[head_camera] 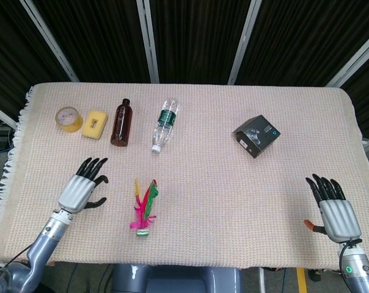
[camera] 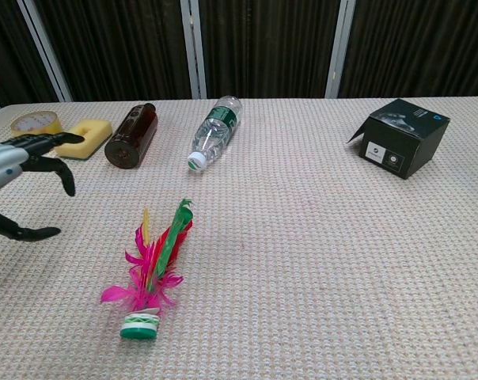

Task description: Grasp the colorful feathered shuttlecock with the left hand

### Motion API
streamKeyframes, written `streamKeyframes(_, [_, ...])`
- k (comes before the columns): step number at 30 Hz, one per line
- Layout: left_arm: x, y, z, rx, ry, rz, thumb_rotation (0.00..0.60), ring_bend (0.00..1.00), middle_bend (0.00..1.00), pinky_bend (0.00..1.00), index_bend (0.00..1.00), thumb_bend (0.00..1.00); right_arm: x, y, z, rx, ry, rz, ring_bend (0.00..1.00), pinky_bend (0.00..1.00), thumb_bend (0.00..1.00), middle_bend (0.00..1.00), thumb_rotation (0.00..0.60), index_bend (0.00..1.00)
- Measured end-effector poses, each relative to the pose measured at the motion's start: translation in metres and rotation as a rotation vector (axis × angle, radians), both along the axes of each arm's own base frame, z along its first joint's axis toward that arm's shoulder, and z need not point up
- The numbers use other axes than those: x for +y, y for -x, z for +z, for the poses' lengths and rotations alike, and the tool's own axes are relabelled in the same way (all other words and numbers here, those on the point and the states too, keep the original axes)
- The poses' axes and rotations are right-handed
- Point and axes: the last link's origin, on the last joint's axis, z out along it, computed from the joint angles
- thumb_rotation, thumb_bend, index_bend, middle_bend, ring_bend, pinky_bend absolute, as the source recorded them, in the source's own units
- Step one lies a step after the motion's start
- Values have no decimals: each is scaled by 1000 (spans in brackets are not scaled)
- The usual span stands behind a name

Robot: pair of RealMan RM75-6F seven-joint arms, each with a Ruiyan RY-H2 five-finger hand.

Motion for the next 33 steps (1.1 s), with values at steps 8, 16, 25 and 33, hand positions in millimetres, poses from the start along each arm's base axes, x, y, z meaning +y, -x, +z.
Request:
streamKeyframes(8, [12,-21,-37,7,51,-86,563,0,0,0,397,216,3,3,8,-17,17,-5,0,0,94,0,600,0])
streamKeyframes(16, [21,-42,-62,-25,92,-150,565,0,0,0,390,212,3,5,10,-17,20,-18,0,0,94,0,600,0])
streamKeyframes(25, [29,-51,-74,-9,106,-159,568,0,0,0,392,211,2,7,17,-35,50,-27,0,0,94,0,600,0])
streamKeyframes(33, [33,-51,-80,25,112,-141,564,0,0,0,451,243,2,8,22,-47,73,-20,0,0,95,0,600,0])
